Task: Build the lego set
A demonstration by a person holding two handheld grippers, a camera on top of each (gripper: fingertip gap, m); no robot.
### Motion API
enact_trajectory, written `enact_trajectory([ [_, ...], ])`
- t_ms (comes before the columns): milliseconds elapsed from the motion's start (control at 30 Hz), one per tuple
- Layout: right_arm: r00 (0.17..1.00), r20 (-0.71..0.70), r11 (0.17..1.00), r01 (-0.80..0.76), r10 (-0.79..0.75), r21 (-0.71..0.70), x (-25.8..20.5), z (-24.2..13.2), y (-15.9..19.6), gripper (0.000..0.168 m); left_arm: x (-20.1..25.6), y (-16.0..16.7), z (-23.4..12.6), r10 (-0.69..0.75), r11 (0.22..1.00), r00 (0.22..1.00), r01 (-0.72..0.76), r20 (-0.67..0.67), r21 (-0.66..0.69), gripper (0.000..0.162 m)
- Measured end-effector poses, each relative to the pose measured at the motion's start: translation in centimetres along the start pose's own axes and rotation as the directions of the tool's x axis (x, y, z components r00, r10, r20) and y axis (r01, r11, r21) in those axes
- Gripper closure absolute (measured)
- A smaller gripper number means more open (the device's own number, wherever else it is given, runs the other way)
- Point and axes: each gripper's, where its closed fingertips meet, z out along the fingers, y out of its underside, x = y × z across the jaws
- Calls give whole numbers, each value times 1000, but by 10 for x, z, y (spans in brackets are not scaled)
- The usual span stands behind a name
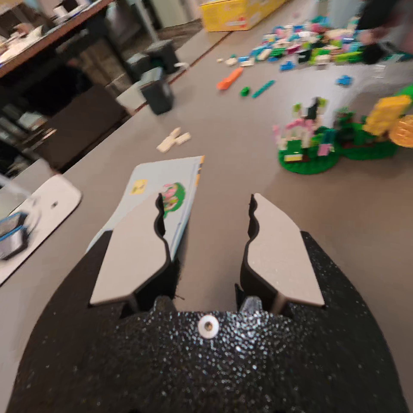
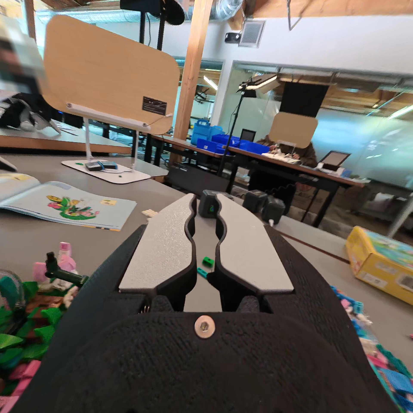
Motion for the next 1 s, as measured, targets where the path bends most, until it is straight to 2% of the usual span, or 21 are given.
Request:
enact_trajectory([
  [33, 999, -15, 999, 38, -38, 8, 0, -1, -1, 157, -9, 5, -5, -24, 999, 999, 26, 43, -28, 89],
  [133, 996, -20, 996, 91, -91, 2, -4, -2, 0, 156, -30, 40, -24, -50, 969, 987, 85, 150, -233, 75],
  [267, 999, -24, 999, 45, -45, 4, -4, -1, -2, 156, -52, 55, -34, -123, 962, 962, 176, 245, -209, 85],
  [367, 998, -46, 999, 31, -32, -8, 1, -1, 1, 156, -76, 68, -42, -63, 928, 930, 188, 362, -320, 80],
  [433, 998, -60, 1000, 17, -18, -20, 4, -1, 2, 157, -79, 63, -40, -54, 921, 934, 183, 354, -344, 78],
  [633, 998, -63, 1000, -7, 5, -28, 6, -1, 3, 157, -82, 30, -6, -66, 955, 966, 134, 251, -264, 93],
  [800, 998, -57, 998, 35, -37, -44, 3, 0, 4, 158, -68, 37, 33, 14, 937, 993, 29, 121, -348, 94],
  [900, 997, -44, 996, 67, -70, -50, -1, 1, 5, 158, -57, 34, 44, 52, 951, 996, -28, 70, -309, 122],
  [1000, 994, -31, 993, 104, -106, -55, -5, 2, 4, 158, -55, 41, 42, 76, 940, 996, -53, 54, -338, 129],
])
